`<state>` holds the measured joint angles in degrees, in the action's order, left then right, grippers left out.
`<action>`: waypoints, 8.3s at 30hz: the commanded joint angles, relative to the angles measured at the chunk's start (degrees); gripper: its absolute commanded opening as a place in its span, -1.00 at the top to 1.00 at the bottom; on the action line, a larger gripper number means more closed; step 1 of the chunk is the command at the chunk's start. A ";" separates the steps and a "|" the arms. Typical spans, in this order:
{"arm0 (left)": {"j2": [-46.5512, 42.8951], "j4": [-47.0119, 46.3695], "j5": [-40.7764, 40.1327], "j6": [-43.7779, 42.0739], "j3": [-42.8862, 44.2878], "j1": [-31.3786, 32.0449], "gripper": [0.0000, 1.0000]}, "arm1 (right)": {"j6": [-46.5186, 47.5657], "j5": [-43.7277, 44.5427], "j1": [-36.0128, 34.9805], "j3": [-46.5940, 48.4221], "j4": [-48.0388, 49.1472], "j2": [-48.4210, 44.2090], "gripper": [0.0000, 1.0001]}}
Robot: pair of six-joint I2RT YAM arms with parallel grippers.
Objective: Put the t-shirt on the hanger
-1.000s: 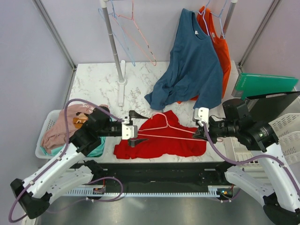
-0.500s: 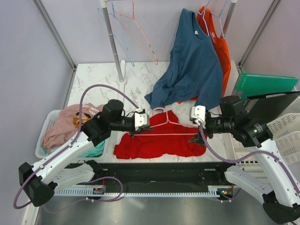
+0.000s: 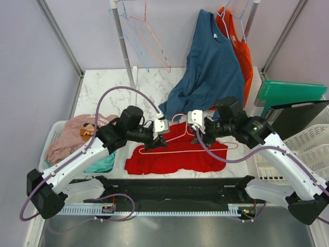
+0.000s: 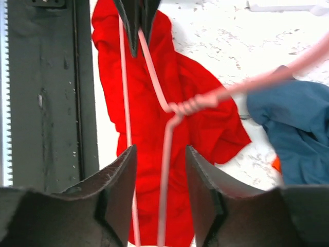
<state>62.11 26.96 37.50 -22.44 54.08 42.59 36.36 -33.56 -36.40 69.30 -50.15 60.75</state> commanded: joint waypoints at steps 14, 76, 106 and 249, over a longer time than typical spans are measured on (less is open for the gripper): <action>3.12 2.39 1.17 8.02 1.38 -1.62 0.45 | -2.34 11.14 -5.61 -4.15 7.70 -0.62 1.00; 23.94 -0.33 -0.76 -28.37 0.49 -13.94 0.78 | 6.00 27.50 -4.99 -23.33 21.94 -10.13 1.00; 18.31 5.47 8.29 -27.14 4.18 -14.11 0.64 | -0.32 14.67 -5.08 -24.91 44.60 0.59 1.00; -0.84 -16.15 -14.21 -13.25 4.54 2.32 0.96 | -6.13 -0.10 11.62 8.22 -7.24 11.06 1.00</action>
<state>62.06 13.52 21.30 -35.70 55.90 44.62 32.10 -34.83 -24.64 74.89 -59.90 72.23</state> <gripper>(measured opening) 0.045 0.022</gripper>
